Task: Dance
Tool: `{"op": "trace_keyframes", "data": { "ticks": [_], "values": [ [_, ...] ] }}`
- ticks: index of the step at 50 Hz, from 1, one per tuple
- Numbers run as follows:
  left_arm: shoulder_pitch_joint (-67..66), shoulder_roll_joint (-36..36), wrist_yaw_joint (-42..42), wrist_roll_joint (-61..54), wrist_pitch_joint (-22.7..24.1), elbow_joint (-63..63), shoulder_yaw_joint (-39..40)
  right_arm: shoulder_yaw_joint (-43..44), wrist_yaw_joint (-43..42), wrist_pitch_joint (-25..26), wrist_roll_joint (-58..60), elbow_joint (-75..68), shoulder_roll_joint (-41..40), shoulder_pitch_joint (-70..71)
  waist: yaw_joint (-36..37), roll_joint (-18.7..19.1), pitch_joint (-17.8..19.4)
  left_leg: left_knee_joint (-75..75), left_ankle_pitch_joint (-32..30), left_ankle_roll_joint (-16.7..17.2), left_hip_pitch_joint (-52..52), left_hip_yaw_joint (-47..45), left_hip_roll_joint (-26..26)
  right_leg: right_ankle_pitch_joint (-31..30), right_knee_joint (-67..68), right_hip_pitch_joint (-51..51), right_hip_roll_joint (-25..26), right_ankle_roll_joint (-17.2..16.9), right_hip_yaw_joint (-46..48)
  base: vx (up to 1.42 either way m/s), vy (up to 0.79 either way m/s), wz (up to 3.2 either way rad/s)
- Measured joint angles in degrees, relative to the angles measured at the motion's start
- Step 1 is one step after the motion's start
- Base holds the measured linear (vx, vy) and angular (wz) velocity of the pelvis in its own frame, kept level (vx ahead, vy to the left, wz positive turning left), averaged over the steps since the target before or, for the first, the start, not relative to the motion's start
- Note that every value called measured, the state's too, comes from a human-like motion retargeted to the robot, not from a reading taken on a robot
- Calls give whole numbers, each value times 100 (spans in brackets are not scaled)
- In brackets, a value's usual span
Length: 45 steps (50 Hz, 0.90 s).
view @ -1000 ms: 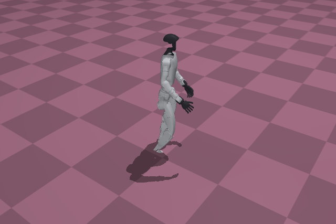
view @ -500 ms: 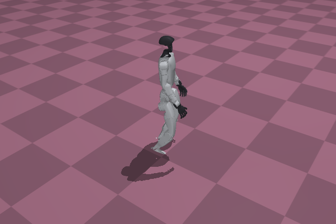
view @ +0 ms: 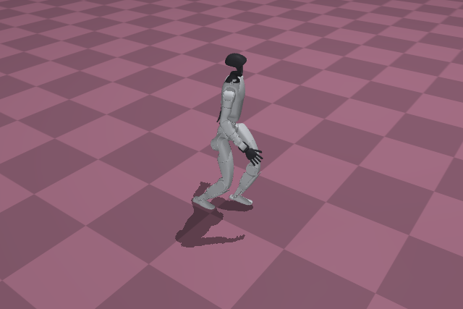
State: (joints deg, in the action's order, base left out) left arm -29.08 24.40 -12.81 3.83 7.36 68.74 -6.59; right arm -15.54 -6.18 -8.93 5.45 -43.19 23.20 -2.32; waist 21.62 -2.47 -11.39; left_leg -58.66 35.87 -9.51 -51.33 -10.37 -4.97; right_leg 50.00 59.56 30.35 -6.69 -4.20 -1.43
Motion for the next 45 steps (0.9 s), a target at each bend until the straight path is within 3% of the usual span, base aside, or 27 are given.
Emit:
{"op": "trace_keyframes", "data": {
  "ticks": [4,8,10,13,16,18,20,23,25,27,30,34,38,41,45],
  "values": [
    [360,1397,181,404,126,-446,281,728,-67,47,-441,359,210,-1033,-851,-245,397,306,121,-354,626,82,-954,-522,2724,890,-789,7,-263,19,6,151],
    [1769,3032,687,420,182,-1095,-172,1208,48,111,-1102,105,693,-1636,-1726,205,544,863,-279,54,944,779,-1025,-782,3628,3235,-244,373,-377,12,-5,111],
    [2956,3757,978,151,242,-1547,-837,1438,155,93,-1499,-236,1148,-1697,-2168,539,609,1249,-545,412,1163,1150,-853,-934,3094,4442,122,390,-223,4,-8,88],
    [5187,4477,1367,-500,451,-2361,-2337,1950,152,-5,-2154,-771,2064,-1530,-2821,1019,719,1650,-879,963,1476,1437,-372,-1173,1953,5627,642,153,61,-4,-5,69],
    [7551,4672,1774,-989,671,-2836,-4053,2811,-98,-181,-2753,-1017,3000,-1401,-3365,1315,1225,1865,-1303,1370,2066,1273,219,-1309,1588,5899,1118,-91,281,-12,1,65],
    [8468,4671,2024,-1065,787,-3028,-4737,3359,-395,-342,-3022,-976,3552,-1379,-3726,1350,1494,1633,-1419,1529,2235,1151,440,-1307,1839,5932,1398,-225,365,-15,2,59],
    [9674,4472,2256,-1208,832,-3030,-5573,4246,-732,-548,-3279,-842,3934,-1502,-3855,1338,1835,1861,-1505,1670,2607,1137,618,-1237,2307,5884,1626,-298,526,-11,0,44],
    [9794,4352,2410,-1319,950,-3312,-5750,4915,-1244,-840,-3348,-655,4191,-1539,-4053,1037,1730,1208,-1300,1651,2160,908,608,-1143,3285,5936,1775,-412,581,-9,-6,24],
    [9461,4142,2450,-1616,948,-3786,-5387,5880,-1759,-995,-3151,-342,4099,-2011,-3995,1001,1633,1889,-1318,1596,2343,826,529,-1075,3858,5846,1688,-363,670,4,-12,23],
    [8715,3857,2347,-1931,972,-4102,-4949,6177,-1995,-1011,-3004,-327,3803,-2102,-3925,742,1269,1729,-1241,1483,1766,638,352,-1173,4309,5812,1557,-340,560,6,-16,5],
    [6253,3057,1963,-2403,851,-4815,-3306,6418,-2412,-869,-2474,-215,3405,-2419,-3933,755,406,2906,-1675,1364,1493,549,-116,-1401,4379,5575,1136,-222,313,16,-19,27],
    [3823,1669,1400,-2719,592,-4544,-2076,5619,-2361,-526,-1844,-605,2612,-2190,-4071,400,-78,4516,-2425,1275,1902,536,-689,-1210,3223,4229,547,-99,-74,22,-20,28],
    [2368,297,1035,-2395,319,-3210,-1279,4433,-1903,-156,-1232,-1371,1638,-1852,-3863,62,-380,5928,-3030,1189,2530,442,-891,-862,1184,2907,263,80,-205,20,-19,-40],
    [1877,-544,962,-1841,110,-1773,-730,3417,-1372,34,-888,-2016,843,-1468,-3469,-49,-544,5930,-2910,1084,2493,265,-747,-805,-209,2274,265,270,-105,15,-15,-87],
    [1525,-1239,942,-1363,-171,-442,-400,2241,-750,177,-519,-2334,-69,-1098,-3050,-247,-716,5552,-2761,941,2139,93,-826,-732,-726,2177,24,283,-124,6,-10,-28]
  ]
}}
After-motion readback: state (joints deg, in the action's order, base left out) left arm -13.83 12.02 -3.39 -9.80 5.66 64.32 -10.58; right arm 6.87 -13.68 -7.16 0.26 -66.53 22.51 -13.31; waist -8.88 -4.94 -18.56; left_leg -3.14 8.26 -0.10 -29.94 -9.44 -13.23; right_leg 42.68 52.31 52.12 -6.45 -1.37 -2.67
